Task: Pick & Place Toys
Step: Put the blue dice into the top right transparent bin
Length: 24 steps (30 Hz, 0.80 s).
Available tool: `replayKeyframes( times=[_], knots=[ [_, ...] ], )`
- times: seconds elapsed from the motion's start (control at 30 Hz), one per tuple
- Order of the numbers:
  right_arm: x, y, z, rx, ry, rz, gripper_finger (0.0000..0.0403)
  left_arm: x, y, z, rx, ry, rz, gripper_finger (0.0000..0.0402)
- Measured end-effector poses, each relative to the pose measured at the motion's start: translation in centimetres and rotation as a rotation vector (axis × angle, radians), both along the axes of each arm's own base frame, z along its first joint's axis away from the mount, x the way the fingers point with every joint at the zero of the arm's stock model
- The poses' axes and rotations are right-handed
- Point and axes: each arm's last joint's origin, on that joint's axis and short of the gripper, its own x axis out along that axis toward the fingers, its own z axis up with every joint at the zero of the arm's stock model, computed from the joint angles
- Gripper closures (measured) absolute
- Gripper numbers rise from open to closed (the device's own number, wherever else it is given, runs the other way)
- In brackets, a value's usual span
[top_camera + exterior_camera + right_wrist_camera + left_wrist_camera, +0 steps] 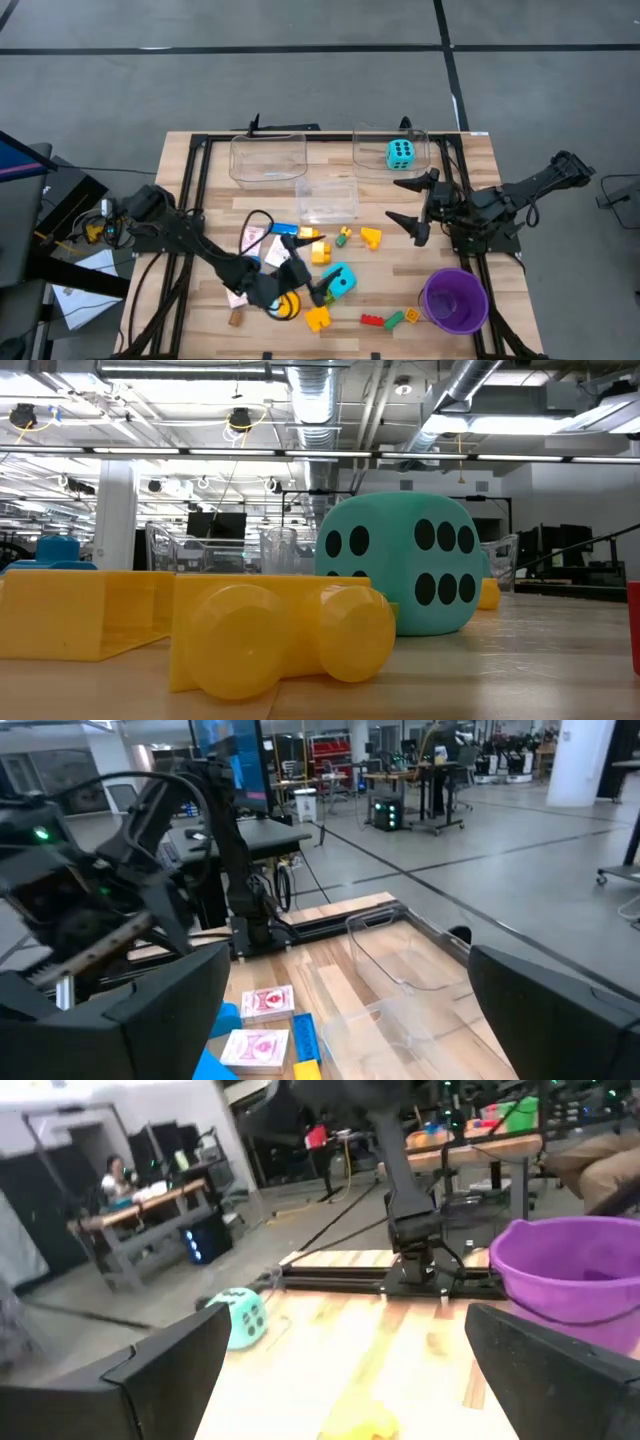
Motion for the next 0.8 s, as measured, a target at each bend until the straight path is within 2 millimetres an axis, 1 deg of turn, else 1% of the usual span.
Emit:
replayKeyframes(
  times=[0.07,0.13,0.3,0.4,0.63,0.8],
  knots=[
    [-0.1,0.1,0.1,-0.007,-0.002,0.008,0.0003,0.2,-0.2,-0.5,-0.04,-0.018,-0.002,0.0002],
    [-0.1,0.2,0.1,-0.018,-0.001,0.013,0.0003,0.3,-0.7,-1.4,-0.057,-0.011,-0.019,0.0002],
    [-0.1,0.3,0.5,-0.04,-0.031,0.019,0.0003,0.8,-2.0,-4.3,-0.08,0.023,-0.065,0.0002],
    [-0.1,0.3,0.5,-0.041,-0.033,0.019,0.0003,1.3,-2.4,-6.5,-0.121,0.038,-0.085,0.0002],
    [-0.1,0.3,0.6,-0.051,-0.037,0.019,0.0003,2.3,-2.1,-10.3,-0.205,0.045,-0.058,0.0002],
    [-0.1,0.3,0.6,-0.052,-0.035,0.019,0.0003,2.9,-1.7,-11.9,-0.256,0.061,-0.082,0.0002]
  ],
)
